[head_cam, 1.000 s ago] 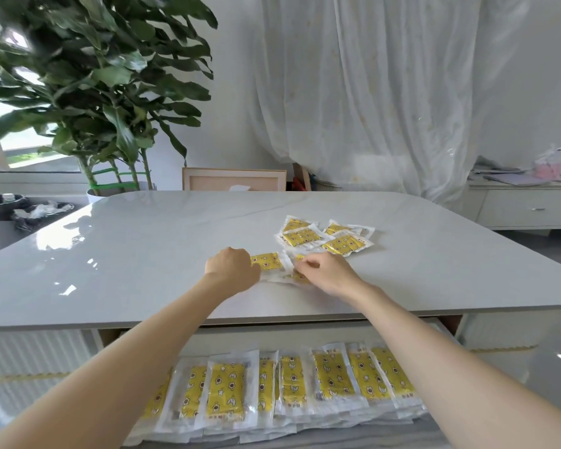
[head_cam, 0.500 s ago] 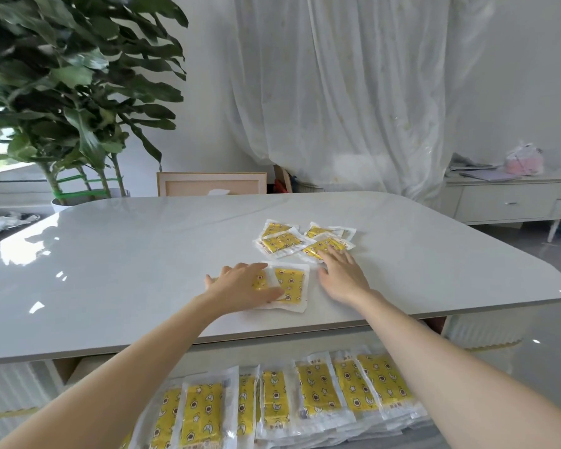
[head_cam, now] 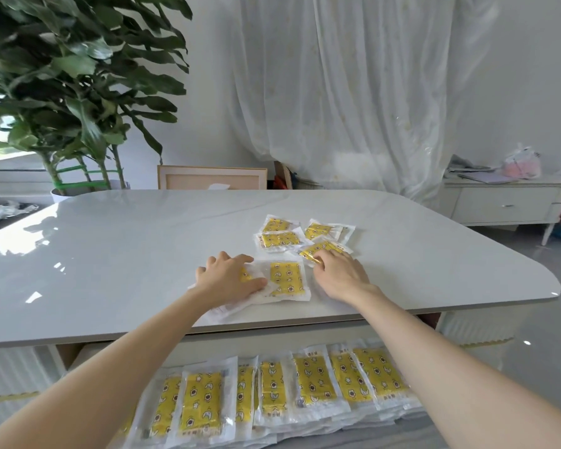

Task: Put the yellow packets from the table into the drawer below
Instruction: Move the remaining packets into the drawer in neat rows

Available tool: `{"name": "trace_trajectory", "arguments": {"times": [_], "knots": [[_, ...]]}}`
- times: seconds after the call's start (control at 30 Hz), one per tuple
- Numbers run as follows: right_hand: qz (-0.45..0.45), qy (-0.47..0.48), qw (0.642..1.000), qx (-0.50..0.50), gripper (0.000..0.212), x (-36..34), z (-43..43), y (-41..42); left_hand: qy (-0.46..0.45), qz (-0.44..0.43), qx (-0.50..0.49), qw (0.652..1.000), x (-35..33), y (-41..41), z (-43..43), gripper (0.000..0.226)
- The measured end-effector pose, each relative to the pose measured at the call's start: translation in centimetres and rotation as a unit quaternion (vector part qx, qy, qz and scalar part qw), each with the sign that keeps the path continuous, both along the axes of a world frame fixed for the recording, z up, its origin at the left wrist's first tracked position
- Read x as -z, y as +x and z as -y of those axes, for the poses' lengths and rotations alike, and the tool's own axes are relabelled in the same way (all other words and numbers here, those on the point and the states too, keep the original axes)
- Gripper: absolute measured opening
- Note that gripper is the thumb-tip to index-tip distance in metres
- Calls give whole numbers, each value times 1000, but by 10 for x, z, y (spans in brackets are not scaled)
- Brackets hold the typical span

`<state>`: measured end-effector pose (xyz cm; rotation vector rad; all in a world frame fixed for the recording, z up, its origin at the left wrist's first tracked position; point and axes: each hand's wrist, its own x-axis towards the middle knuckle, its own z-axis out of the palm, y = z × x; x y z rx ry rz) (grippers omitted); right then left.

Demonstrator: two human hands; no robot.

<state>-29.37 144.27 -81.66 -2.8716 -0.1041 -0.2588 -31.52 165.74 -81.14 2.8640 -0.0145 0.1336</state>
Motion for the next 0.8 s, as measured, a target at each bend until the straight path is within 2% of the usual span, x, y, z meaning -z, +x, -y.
{"name": "trace_trajectory", "arguments": {"times": [0.1, 0.2, 0.27, 0.33, 0.4, 0.43, 0.5, 0.6, 0.7, 0.8], "knots": [[15, 39, 999, 3, 33, -5, 1, -13, 21, -6, -25, 999, 0, -5, -12, 62], [66, 65, 995, 25, 28, -10, 2, -30, 24, -43, -54, 997, -3, -13, -19, 61], [110, 58, 991, 55, 24, -11, 0, -36, -31, -77, -65, 994, -9, -15, -25, 60], [133, 65, 985, 88, 22, -13, -3, -39, -142, -118, -48, 982, -18, -17, -32, 61], [92, 110, 983, 112, 28, -13, -6, -37, -213, -148, -11, 966, -28, -21, -35, 66], [43, 123, 985, 112, 35, -13, -6, -36, -207, -161, 3, 965, -31, -24, -35, 69], [-37, 88, 991, 90, 44, -12, -7, -35, -142, -180, 14, 973, -34, -28, -36, 80], [-76, 35, 995, 53, 41, -7, -9, -35, -85, -174, 13, 981, -32, -32, -35, 90], [-105, 136, 985, 28, 27, -6, -9, -32, -98, -160, -7, 982, -32, -34, -37, 92], [-87, 247, 965, 1, 16, -9, -2, -37, -112, -170, -39, 978, -34, -39, -41, 95]]}}
